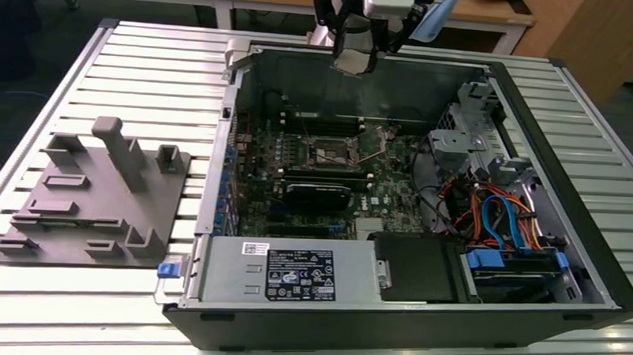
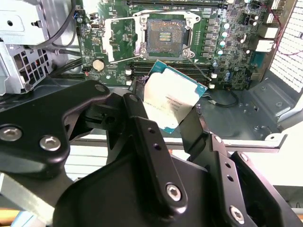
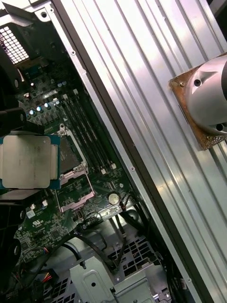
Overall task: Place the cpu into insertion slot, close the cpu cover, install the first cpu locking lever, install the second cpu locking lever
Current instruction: 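Place the cpu into insertion slot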
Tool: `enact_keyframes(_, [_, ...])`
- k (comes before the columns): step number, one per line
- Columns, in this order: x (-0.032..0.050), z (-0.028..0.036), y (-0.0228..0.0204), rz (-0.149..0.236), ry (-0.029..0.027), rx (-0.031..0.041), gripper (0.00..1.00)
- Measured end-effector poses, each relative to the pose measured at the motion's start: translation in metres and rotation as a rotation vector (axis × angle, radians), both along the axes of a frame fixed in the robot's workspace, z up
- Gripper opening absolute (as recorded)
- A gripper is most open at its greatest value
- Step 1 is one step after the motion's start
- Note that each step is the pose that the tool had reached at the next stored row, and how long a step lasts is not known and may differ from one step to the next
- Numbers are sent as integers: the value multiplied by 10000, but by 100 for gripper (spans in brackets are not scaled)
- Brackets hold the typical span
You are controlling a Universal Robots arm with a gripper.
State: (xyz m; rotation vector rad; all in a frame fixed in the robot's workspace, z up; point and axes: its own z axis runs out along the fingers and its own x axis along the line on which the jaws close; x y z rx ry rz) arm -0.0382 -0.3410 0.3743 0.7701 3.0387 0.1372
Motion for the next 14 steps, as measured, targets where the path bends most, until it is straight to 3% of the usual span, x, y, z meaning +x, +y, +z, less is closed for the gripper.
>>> enact_keyframes(5, [0, 0, 0, -40, 0, 0, 54])
enact_keyframes(14, [0, -1, 0, -686, 1, -7, 54])
